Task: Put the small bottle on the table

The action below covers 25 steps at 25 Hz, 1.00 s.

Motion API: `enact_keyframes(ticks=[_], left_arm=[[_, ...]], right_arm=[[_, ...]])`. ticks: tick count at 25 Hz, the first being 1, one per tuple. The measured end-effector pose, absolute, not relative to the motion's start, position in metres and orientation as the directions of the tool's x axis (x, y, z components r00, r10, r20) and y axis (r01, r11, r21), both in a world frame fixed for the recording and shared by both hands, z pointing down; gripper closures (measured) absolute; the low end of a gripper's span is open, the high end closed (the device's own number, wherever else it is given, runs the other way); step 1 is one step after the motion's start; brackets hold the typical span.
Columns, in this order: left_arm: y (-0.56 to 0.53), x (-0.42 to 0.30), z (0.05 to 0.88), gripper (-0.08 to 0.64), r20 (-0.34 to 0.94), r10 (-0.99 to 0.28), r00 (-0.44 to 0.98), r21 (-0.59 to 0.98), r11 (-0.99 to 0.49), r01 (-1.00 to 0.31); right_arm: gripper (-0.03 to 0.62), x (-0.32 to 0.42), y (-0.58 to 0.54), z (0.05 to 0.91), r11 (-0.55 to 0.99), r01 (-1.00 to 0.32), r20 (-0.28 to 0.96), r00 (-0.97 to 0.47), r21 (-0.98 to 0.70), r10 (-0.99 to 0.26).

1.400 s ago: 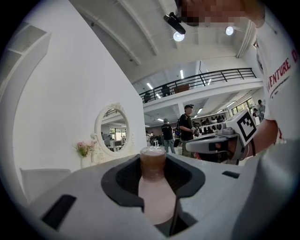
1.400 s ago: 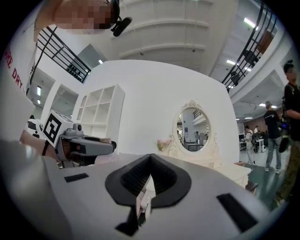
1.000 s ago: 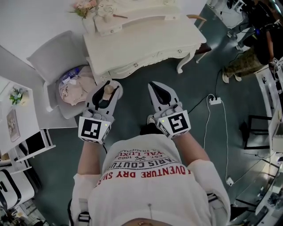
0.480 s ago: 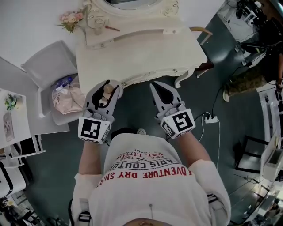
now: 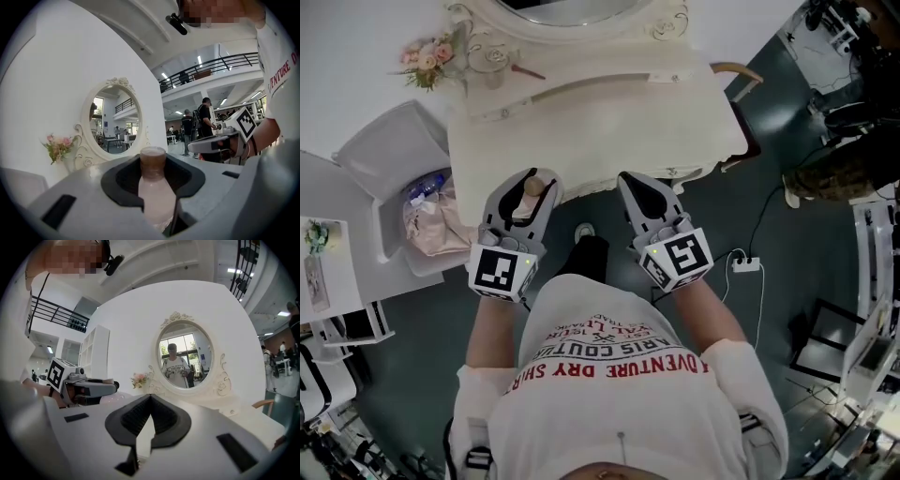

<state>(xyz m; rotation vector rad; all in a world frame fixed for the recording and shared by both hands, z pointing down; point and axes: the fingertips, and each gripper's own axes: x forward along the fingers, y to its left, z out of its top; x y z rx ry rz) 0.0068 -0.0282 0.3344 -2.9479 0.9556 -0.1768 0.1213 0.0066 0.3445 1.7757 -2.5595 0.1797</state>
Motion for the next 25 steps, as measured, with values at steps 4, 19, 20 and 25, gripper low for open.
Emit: enact_keyframes(ticks=[4, 19, 20, 25], left_arm=[[-0.074, 0.030, 0.349, 0.420, 0.111, -0.583, 0.805, -0.046, -0.812, -0.582], [-0.233, 0.076, 0.452, 0.420, 0.193, -0.596, 0.779, 0.011, -0.793, -0.610], [-0.239, 0.076, 0.461, 0.420, 0.206, -0.598, 0.775, 0.014, -0.790, -0.613], [-0.258, 0.078, 0.504, 0.419, 0.272, -0.609, 0.745, 0.036, -0.768, -0.640]], right_arm=[[0.597, 0.138, -0.039, 0.347, 0.379, -0.922, 0.081, -0.385, -0.082, -0.919], [0.597, 0.177, -0.215, 0.418, 0.455, -0.888, 0.186, -0.458, -0.059, -0.869], [0.597, 0.178, -0.222, 0.424, 0.457, -0.887, 0.196, -0.460, -0.064, -0.866], [0.597, 0.179, -0.250, 0.452, 0.478, -0.876, 0.239, -0.479, -0.067, -0.845]])
